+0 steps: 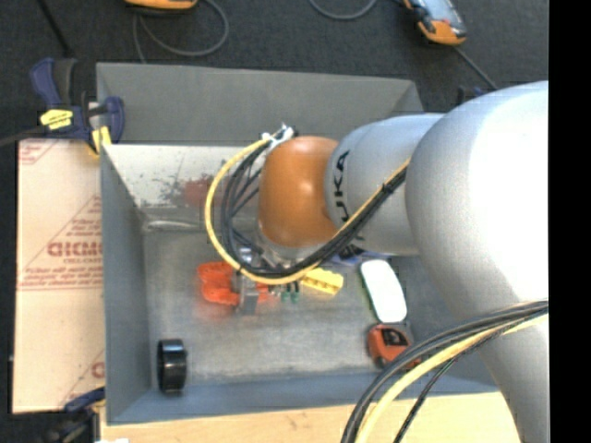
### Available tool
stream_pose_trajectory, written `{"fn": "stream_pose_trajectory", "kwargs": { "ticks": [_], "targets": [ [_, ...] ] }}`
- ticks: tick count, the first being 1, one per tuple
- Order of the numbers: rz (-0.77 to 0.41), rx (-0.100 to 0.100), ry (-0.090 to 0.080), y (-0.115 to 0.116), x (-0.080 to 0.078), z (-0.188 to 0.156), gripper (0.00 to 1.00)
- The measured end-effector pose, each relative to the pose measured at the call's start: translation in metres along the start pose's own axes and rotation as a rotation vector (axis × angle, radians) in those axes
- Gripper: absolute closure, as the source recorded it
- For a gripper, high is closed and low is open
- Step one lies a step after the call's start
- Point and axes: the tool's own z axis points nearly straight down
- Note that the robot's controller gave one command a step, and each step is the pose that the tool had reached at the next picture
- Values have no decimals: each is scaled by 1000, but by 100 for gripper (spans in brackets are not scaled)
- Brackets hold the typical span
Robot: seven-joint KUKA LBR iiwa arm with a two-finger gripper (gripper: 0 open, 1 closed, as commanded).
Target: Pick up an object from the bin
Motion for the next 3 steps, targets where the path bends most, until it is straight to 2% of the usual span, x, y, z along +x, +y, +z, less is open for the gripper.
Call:
{"fn": "stream_pose_trajectory", "kwargs": {
  "ticks": [1,2,3],
  "targets": [
    [-4,1,3,-3,5,0,100],
    [-7,0,3,6,-30,0,100],
    [5,1,4,-19,-23,-40,100]
  ]
}}
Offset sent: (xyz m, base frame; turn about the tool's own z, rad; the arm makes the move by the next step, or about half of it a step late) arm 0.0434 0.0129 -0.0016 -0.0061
